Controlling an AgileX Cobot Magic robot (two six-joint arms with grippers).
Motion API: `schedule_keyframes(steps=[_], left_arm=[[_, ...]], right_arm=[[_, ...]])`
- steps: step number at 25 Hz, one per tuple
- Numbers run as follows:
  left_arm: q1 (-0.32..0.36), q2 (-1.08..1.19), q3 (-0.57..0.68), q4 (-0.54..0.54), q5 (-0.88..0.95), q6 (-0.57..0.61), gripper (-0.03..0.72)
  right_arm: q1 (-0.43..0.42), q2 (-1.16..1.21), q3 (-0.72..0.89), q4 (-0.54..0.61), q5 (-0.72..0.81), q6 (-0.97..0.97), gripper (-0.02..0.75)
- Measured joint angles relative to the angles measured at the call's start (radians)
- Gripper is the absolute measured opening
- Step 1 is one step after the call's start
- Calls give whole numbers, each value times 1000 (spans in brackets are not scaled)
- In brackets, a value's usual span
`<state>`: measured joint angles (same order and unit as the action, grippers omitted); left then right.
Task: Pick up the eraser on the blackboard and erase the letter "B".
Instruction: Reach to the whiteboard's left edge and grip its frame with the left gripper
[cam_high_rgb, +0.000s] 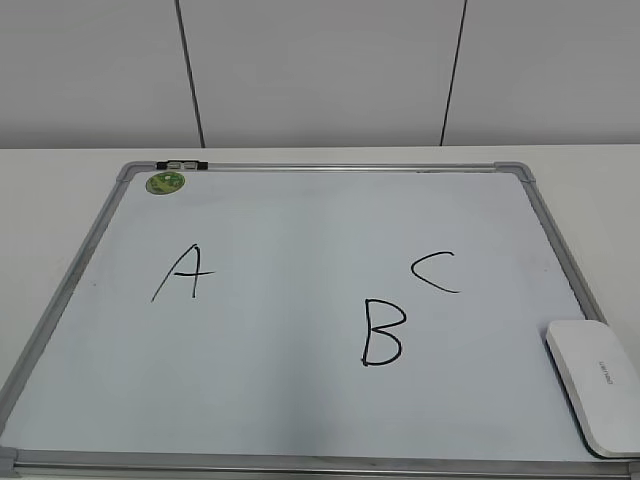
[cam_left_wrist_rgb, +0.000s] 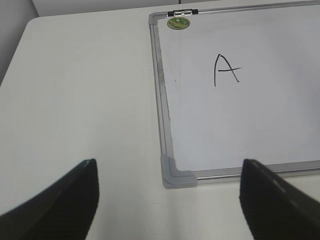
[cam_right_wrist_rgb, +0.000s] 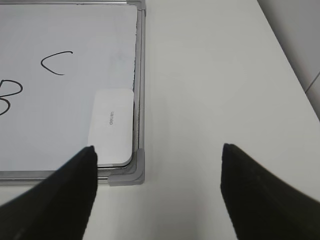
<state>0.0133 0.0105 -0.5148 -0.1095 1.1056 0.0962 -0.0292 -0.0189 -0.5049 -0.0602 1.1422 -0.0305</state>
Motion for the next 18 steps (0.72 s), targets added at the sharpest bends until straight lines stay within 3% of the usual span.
schedule_keyframes(steps=[18], left_arm=[[0,0,0,-2,0,0,648]], right_arm=[[0,0,0,0,0,0,591]])
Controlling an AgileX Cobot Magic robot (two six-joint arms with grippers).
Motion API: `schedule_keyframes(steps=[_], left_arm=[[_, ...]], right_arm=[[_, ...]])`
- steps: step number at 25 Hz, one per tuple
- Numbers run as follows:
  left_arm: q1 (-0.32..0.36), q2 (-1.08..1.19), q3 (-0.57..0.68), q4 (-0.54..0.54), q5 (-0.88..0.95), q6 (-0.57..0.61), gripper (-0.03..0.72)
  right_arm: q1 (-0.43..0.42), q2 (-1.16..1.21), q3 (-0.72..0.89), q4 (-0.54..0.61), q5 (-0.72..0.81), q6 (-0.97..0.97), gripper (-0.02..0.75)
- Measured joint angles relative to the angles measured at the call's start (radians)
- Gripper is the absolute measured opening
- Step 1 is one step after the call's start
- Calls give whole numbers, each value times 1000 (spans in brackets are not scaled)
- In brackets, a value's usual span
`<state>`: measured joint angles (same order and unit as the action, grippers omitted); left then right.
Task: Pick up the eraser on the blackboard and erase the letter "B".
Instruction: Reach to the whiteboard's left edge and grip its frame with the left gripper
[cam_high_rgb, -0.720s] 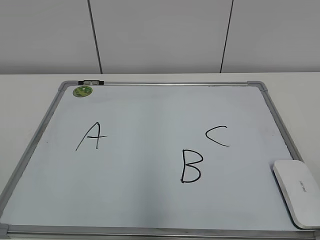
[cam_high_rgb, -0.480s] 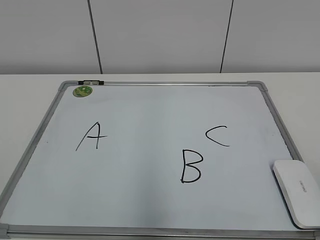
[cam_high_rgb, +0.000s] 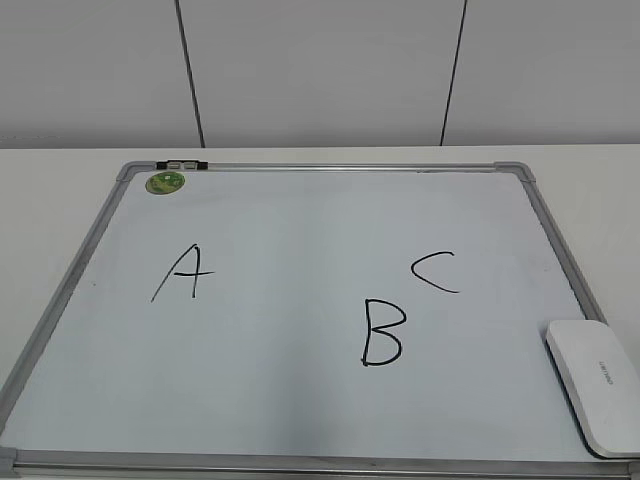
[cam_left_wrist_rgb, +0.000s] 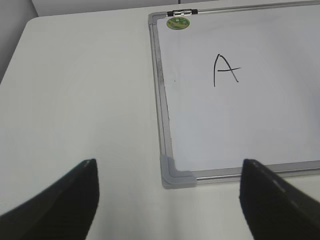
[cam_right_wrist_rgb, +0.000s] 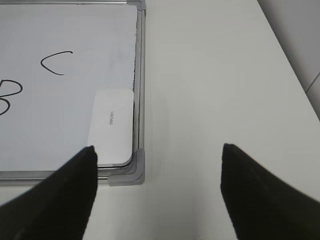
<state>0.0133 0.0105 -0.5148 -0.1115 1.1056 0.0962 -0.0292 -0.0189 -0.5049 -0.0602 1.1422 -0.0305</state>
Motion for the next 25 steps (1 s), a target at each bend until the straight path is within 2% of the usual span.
schedule_keyframes(steps=[10,15,25], left_arm=[[0,17,0,-27,0,0,638],[0,108,-11,-46,-8,0,633],[0,377,-80,-44,-224,0,615]], right_arm=[[0,0,0,0,0,0,591],[0,0,0,0,0,0,591],[0,0,0,0,0,0,591]])
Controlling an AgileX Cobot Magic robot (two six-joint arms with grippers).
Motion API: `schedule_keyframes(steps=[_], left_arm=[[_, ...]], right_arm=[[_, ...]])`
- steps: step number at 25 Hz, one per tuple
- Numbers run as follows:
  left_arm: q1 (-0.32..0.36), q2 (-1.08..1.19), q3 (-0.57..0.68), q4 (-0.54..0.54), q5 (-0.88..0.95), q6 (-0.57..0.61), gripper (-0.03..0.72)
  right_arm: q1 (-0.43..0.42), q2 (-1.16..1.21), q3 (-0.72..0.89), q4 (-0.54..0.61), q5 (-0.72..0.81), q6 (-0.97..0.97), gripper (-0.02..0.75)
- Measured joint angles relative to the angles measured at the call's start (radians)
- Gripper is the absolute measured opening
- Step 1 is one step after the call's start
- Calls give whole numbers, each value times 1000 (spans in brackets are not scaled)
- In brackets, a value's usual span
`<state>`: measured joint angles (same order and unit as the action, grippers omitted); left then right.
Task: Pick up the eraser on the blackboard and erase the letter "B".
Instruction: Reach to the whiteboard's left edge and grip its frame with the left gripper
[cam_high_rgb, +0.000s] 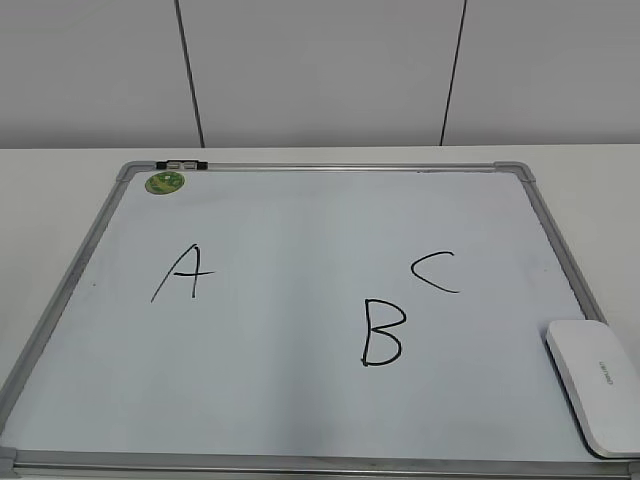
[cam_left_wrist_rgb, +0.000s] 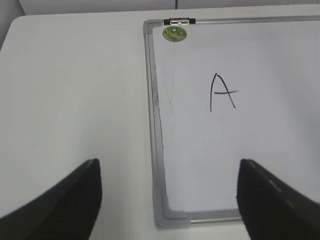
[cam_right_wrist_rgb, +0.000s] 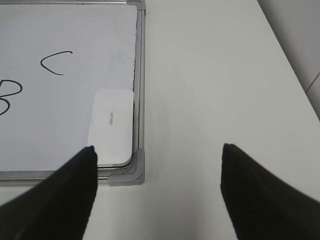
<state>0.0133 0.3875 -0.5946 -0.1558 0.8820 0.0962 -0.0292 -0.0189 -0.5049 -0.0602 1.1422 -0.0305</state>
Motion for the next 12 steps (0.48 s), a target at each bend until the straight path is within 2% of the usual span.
schedule_keyframes(steps=[7,12], left_arm=[[0,209,0,0,-191,0,600],[0,391,-33,0,-250,0,594]], right_arm=[[0,0,0,0,0,0,591],[0,0,0,0,0,0,591]])
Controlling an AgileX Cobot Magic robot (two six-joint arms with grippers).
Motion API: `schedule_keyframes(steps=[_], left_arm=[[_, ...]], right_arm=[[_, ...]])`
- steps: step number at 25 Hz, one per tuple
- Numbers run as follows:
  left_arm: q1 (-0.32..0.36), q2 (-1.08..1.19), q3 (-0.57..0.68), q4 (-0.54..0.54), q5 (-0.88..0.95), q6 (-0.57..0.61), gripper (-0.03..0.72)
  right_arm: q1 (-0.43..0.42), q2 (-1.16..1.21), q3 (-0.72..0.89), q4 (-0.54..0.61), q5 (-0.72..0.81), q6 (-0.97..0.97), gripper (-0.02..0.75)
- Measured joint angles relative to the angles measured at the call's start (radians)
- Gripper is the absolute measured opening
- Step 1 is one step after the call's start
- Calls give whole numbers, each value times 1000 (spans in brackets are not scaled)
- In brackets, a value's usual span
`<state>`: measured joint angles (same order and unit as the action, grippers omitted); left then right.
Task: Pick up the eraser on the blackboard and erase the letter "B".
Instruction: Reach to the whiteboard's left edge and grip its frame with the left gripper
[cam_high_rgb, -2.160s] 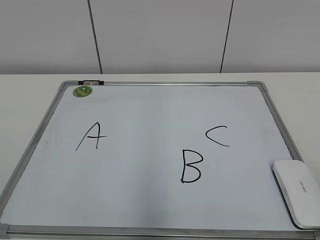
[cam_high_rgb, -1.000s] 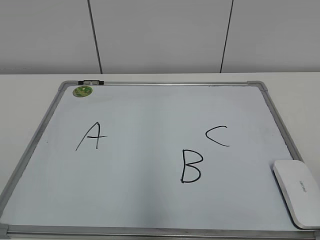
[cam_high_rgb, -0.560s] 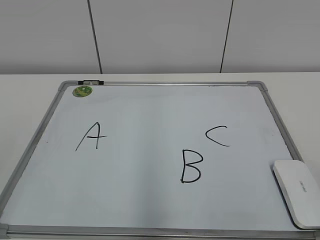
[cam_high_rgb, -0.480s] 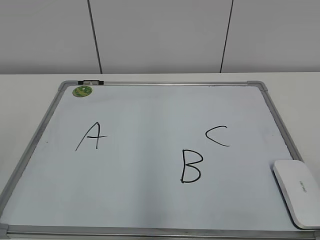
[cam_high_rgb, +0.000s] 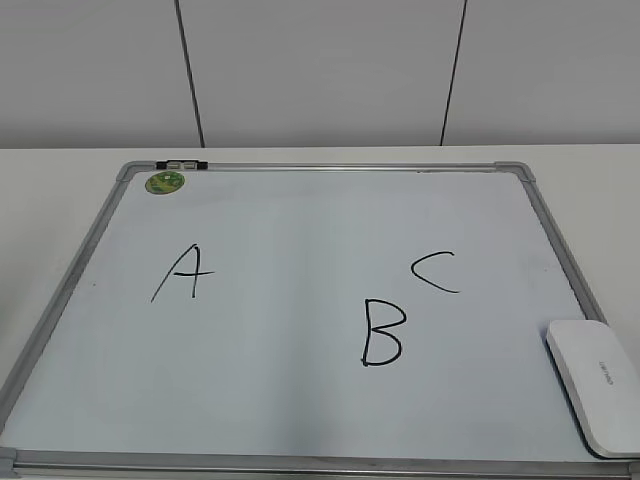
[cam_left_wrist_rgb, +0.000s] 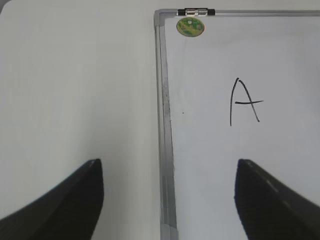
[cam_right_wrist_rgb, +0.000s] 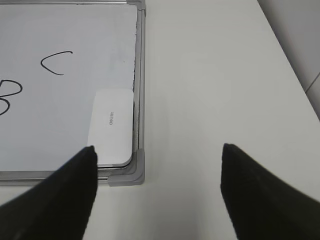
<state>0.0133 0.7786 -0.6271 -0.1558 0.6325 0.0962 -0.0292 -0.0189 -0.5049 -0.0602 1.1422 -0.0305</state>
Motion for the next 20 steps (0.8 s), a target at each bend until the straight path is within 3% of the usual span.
schedule_keyframes(steps=[6,20], left_arm=[[0,239,-113,0,-7,0,591],[0,716,-434,0,162,51,583]], right_arm=[[0,0,0,0,0,0,591],[0,0,0,0,0,0,591]])
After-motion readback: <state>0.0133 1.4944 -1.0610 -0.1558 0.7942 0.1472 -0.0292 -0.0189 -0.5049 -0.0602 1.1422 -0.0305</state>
